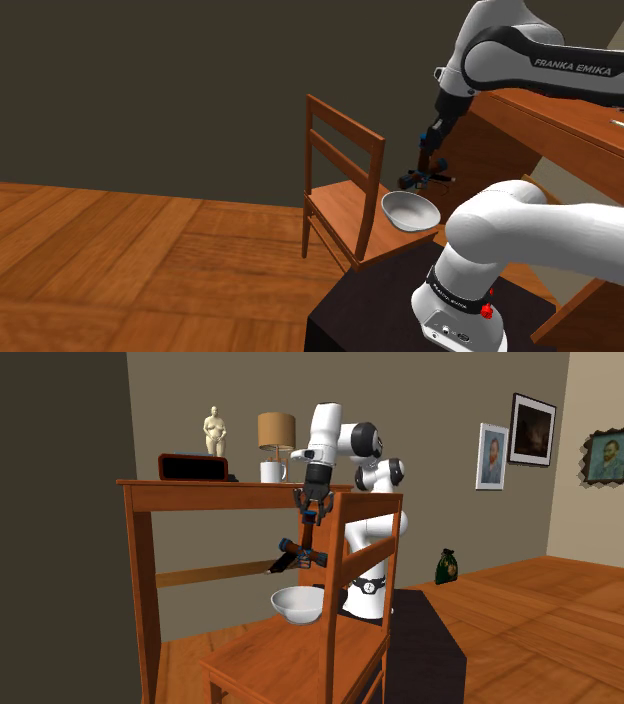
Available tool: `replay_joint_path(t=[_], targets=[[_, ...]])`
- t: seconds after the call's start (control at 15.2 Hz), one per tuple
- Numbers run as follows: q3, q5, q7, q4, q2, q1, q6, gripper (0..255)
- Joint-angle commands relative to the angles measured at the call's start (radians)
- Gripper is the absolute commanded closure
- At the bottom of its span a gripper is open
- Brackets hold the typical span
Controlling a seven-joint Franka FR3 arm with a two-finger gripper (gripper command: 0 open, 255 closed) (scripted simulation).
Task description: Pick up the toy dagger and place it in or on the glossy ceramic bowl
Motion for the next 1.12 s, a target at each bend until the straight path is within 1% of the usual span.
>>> replay_joint_path(t=[0.0, 1.06], targets=[[-0.012, -0.012, -0.002, -0.029, -0.010, -0.007, 0.020, 255], [-0.091, -0.099, 0.012, -0.238, -0.035, -0.059, 0.200, 255]])
